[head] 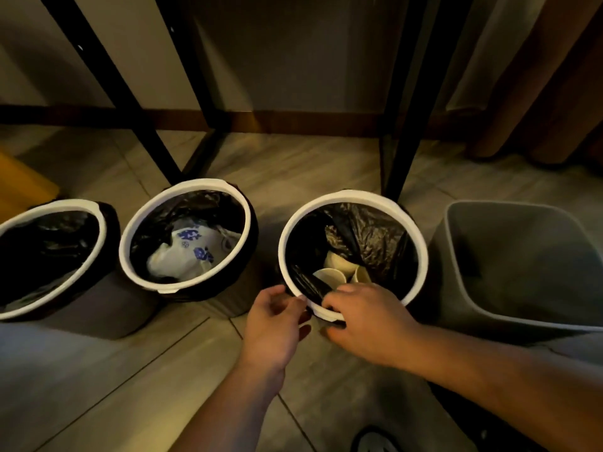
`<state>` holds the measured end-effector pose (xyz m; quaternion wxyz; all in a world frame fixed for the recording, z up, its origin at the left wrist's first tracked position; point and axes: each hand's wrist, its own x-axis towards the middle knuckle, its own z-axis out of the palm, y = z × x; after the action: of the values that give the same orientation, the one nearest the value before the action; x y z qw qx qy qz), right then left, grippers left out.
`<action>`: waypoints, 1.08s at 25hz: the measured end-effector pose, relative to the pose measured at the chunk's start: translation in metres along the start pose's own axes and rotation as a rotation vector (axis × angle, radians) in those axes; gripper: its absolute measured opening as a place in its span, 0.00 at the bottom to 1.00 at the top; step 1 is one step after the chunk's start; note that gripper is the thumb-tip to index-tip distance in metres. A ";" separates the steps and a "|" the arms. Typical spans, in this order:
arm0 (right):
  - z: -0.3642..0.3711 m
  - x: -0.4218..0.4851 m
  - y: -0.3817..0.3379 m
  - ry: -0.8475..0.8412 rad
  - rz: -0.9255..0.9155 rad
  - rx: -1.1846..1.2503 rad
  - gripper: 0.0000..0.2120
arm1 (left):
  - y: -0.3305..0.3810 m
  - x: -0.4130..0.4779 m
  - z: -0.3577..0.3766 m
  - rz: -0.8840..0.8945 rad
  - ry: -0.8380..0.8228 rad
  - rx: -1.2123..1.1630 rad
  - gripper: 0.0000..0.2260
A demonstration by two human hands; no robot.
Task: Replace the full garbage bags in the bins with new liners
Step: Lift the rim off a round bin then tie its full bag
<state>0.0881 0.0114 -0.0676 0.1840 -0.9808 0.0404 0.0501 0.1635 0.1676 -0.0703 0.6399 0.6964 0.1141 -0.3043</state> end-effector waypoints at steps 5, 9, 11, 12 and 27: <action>0.016 -0.007 0.010 0.195 -0.090 -0.069 0.16 | -0.005 0.009 0.005 0.039 -0.010 -0.099 0.06; 0.021 -0.008 0.006 0.197 -0.124 -0.182 0.20 | -0.009 0.005 0.006 0.041 -0.056 -0.134 0.07; 0.022 -0.008 0.006 0.204 -0.135 -0.207 0.22 | -0.012 0.006 0.006 0.049 -0.065 -0.132 0.08; 0.022 -0.009 0.006 0.228 -0.142 -0.218 0.22 | -0.013 0.006 0.006 0.052 -0.069 -0.134 0.09; -0.099 0.005 -0.013 0.285 -0.141 -0.148 0.22 | 0.005 0.018 0.008 -0.047 0.019 -0.174 0.15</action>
<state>0.1029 -0.0125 0.0282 0.1070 -0.9893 -0.0067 -0.0994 0.1780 0.1546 -0.0762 0.6894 0.6383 0.1626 -0.3014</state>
